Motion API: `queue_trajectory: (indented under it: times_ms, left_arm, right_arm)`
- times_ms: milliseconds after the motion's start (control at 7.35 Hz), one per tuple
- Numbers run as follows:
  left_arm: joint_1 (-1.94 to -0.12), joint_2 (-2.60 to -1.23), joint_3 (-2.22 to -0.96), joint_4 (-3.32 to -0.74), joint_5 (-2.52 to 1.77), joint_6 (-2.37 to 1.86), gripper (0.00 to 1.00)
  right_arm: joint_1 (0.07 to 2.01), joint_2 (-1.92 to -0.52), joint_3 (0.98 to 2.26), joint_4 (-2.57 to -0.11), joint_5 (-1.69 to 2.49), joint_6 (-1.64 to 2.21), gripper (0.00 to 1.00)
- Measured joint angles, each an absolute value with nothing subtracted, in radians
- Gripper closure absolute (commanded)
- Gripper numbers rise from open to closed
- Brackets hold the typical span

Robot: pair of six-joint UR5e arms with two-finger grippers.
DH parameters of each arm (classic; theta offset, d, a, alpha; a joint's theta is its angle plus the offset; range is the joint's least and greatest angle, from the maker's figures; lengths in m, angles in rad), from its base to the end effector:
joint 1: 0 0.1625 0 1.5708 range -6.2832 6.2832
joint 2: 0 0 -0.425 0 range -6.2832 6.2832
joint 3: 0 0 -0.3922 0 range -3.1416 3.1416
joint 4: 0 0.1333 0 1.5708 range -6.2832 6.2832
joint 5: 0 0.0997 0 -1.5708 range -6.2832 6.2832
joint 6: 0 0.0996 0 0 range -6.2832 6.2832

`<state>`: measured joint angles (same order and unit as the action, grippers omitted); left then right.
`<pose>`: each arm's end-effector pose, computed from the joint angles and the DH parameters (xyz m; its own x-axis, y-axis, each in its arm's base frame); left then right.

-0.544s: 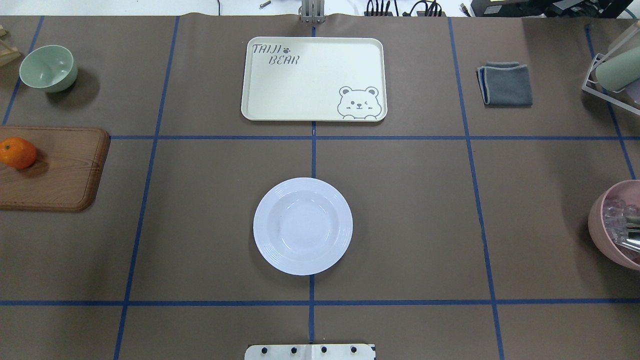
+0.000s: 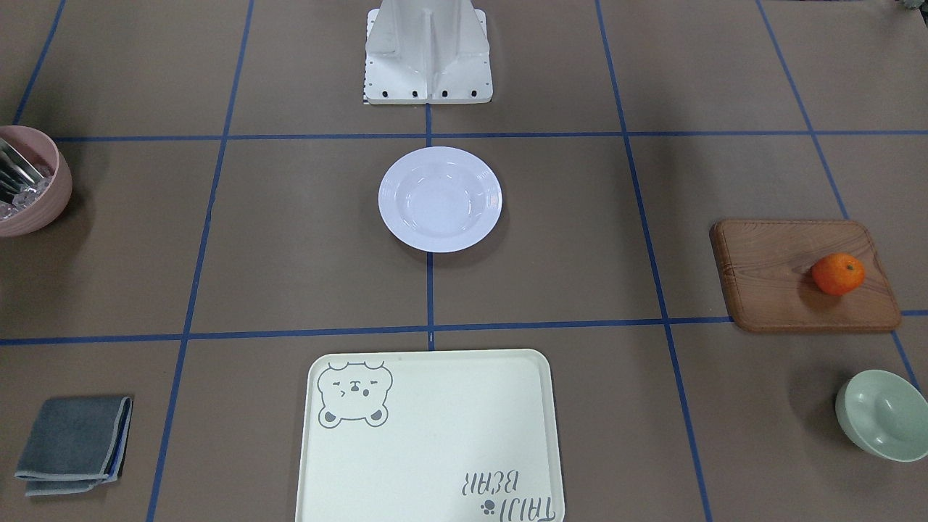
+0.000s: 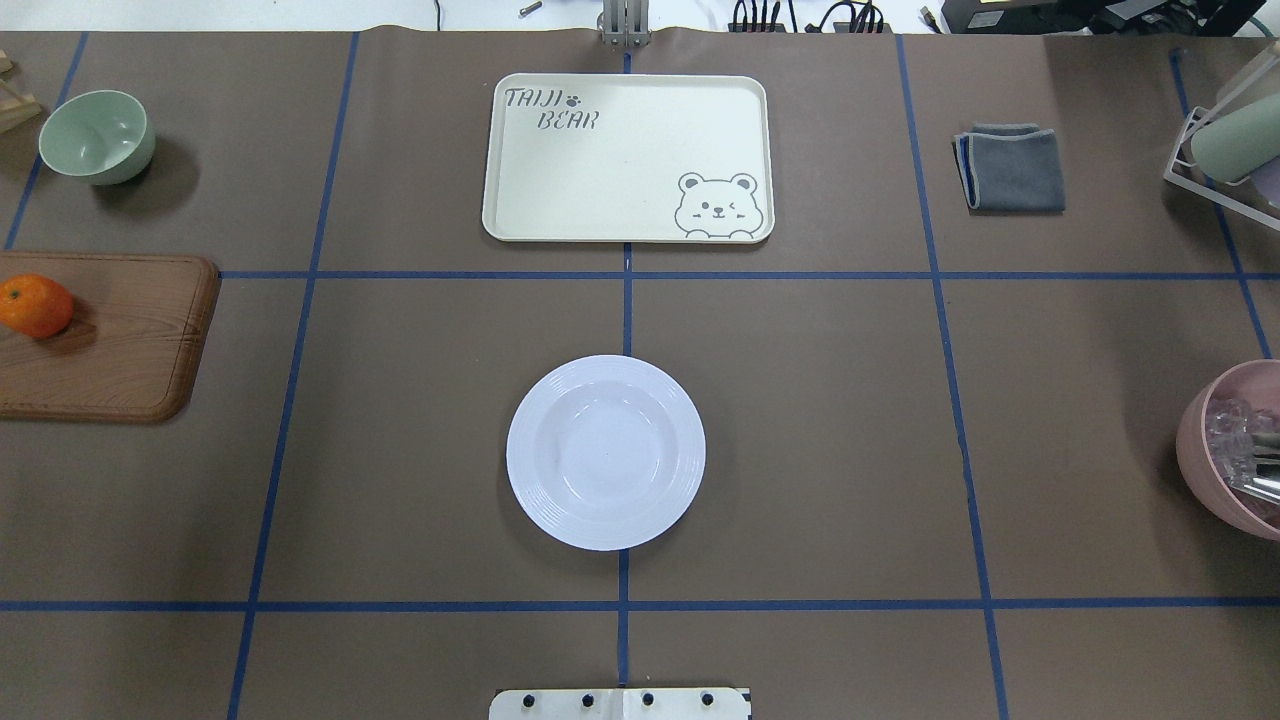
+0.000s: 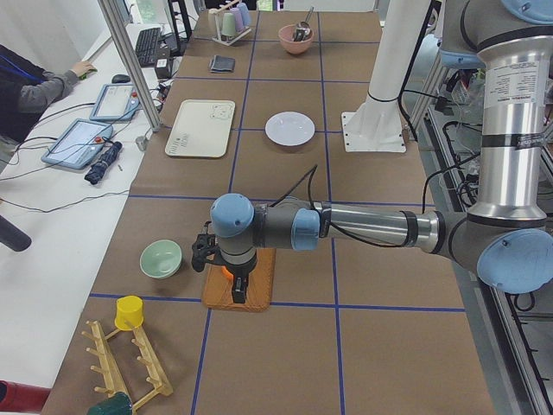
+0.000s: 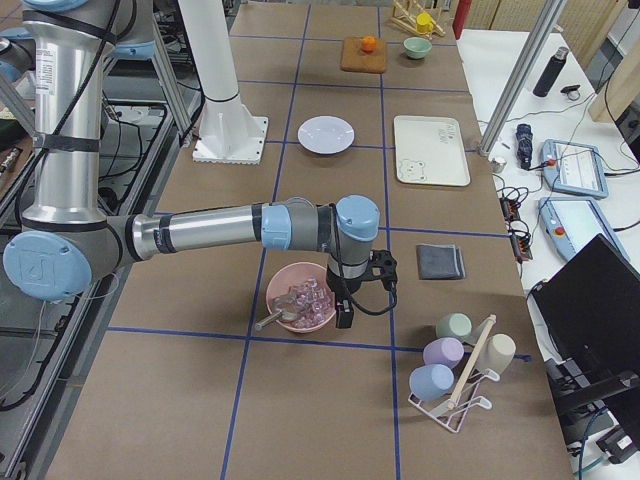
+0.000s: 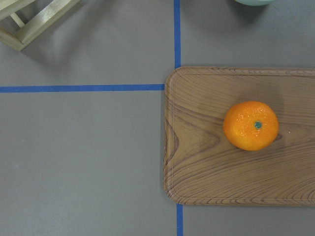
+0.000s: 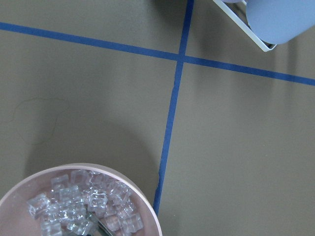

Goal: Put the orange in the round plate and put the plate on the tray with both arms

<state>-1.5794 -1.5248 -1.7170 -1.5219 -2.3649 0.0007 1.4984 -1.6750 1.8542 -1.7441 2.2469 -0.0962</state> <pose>-0.0663 -0.4733 0.6124 0.7012 0.0313 -0.7123 0.0081 0.9986 0.0518 0.0388 -0.4458 0.5924 0.7672 -0.1556 0.6223 0.1467 0.9870 0.0660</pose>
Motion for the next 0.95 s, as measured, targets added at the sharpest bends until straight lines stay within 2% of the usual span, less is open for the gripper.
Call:
queue_trajectory:
  times_ms: [544, 953]
  left_arm:
    - [-1.582, -1.547, -1.771, -1.529, -2.365, 0.0, 0.0]
    - [-1.583, -1.646, -1.756, -1.617, -2.359, -0.002, 0.0]
  right_arm:
    - [1.504, -1.601, 1.905, -1.739, 2.239, -0.091, 0.0]
    - [1.51, -1.55, 1.894, -1.655, 2.222, -0.071, 0.0]
